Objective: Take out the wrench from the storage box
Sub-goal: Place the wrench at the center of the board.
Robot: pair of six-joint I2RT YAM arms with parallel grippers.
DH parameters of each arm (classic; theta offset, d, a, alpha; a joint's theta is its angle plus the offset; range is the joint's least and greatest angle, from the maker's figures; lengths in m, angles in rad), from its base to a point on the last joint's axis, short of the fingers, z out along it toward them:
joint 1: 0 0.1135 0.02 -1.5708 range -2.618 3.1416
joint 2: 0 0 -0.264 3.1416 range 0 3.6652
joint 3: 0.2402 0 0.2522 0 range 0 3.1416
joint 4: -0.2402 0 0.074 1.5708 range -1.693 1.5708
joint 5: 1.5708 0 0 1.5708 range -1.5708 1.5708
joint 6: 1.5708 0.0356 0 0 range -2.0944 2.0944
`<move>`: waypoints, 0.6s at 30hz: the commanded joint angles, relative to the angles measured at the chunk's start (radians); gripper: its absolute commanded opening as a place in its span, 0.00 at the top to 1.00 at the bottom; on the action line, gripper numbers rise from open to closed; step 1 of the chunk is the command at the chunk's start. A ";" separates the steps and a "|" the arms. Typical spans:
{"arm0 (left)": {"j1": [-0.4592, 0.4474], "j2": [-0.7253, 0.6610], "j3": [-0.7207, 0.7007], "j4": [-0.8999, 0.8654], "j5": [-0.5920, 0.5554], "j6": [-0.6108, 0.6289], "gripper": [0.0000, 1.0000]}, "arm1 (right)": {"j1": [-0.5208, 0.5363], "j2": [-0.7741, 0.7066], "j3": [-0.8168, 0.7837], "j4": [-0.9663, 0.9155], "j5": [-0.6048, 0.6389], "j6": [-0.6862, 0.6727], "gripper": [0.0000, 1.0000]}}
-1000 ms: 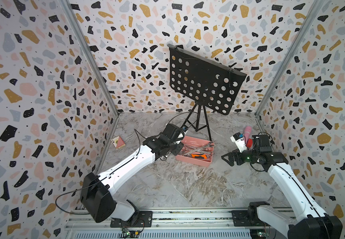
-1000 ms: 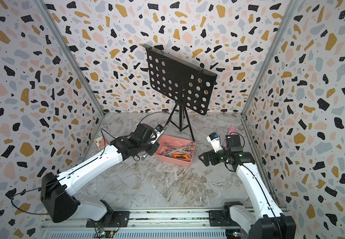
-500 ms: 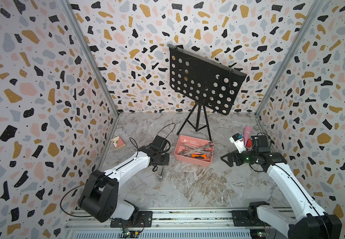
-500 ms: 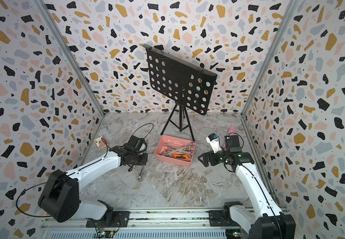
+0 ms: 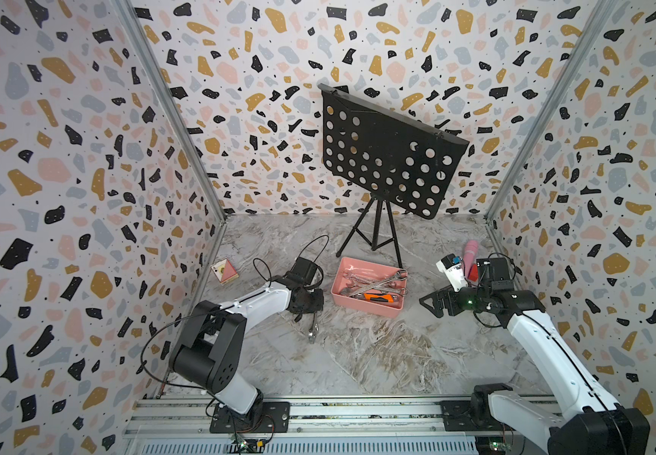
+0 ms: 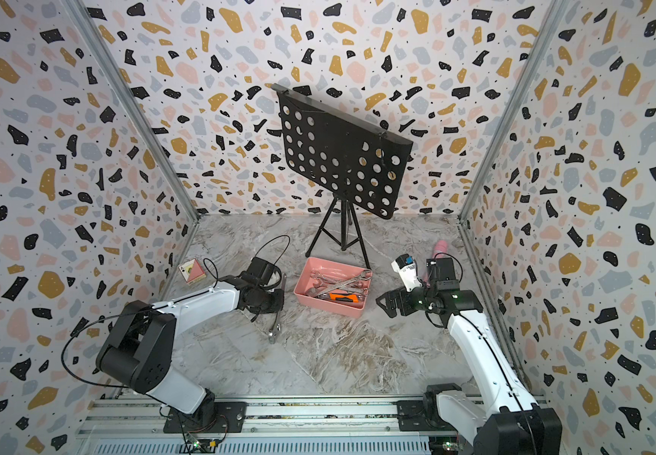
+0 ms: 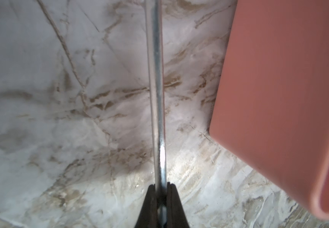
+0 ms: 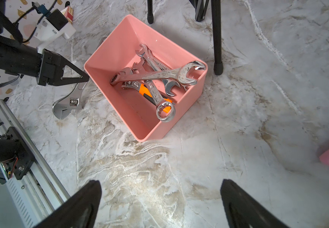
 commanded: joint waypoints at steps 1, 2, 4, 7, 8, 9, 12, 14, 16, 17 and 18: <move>0.017 0.045 0.015 0.010 0.011 0.009 1.00 | 0.004 -0.005 -0.011 0.006 0.006 0.004 0.00; 0.021 0.053 0.019 0.008 0.014 0.013 1.00 | 0.005 -0.004 -0.011 0.005 0.006 0.006 0.00; 0.023 0.066 0.028 0.000 0.013 0.022 1.00 | 0.006 -0.003 -0.013 0.010 0.006 0.006 0.00; 0.032 0.082 0.024 -0.007 0.004 0.030 1.00 | 0.006 -0.005 -0.017 0.011 0.008 0.007 0.00; 0.036 0.086 0.021 -0.007 0.002 0.031 1.00 | 0.004 -0.006 -0.019 0.010 0.010 0.007 0.00; 0.040 0.092 0.019 -0.007 0.001 0.036 1.00 | 0.005 -0.006 -0.021 0.012 0.009 0.007 0.00; 0.045 0.112 0.025 -0.013 0.008 0.046 0.98 | 0.004 -0.003 -0.027 0.022 0.009 0.011 0.00; 0.047 0.124 0.029 -0.018 0.008 0.048 0.96 | 0.004 -0.002 -0.029 0.026 0.006 0.015 0.00; 0.053 0.129 0.030 -0.019 0.008 0.050 0.95 | 0.005 -0.002 -0.031 0.028 0.006 0.016 0.00; 0.055 0.128 0.031 -0.020 0.008 0.051 0.94 | 0.005 -0.002 -0.033 0.028 0.006 0.016 0.00; 0.057 0.128 0.033 -0.021 0.009 0.052 0.94 | 0.004 -0.002 -0.033 0.028 0.006 0.016 0.00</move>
